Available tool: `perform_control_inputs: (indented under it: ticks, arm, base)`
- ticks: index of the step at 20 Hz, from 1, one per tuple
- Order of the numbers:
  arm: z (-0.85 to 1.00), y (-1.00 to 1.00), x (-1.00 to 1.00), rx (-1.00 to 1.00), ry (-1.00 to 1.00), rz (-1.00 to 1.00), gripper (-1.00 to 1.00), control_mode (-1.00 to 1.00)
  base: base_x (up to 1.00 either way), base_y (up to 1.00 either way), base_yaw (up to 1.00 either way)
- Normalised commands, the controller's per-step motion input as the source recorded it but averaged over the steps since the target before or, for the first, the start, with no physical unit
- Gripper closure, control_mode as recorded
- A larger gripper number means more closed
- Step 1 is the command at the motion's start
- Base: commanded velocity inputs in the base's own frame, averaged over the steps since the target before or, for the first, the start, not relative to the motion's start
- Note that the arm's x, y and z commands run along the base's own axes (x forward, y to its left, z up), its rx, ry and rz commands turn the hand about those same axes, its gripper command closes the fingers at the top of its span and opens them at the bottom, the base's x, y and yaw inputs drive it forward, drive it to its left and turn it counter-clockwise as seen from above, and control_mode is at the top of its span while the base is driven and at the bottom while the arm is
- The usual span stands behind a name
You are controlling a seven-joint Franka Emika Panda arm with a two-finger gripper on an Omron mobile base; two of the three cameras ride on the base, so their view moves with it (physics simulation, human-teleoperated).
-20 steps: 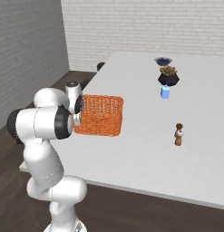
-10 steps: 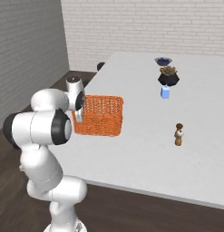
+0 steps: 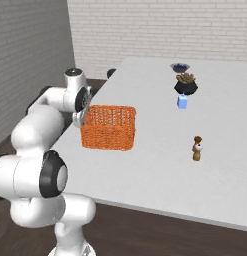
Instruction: Open the cabinet, pick up the bread from the cabinet and place it in the basket. Then move the basket to the dining counter.
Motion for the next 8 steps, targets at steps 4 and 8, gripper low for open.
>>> perform_control_inputs:
  ticks: [4,8]
  arm:
    - [0.48,-0.15,-1.0,0.21,0.0,-0.5,-1.0,-1.0]
    - [0.29,-0.04,-1.0,0.21,0.0,-0.51,-1.0,-1.0]
  base:
    - [0.0,0.0,0.0]
    - [0.0,0.0,0.0]
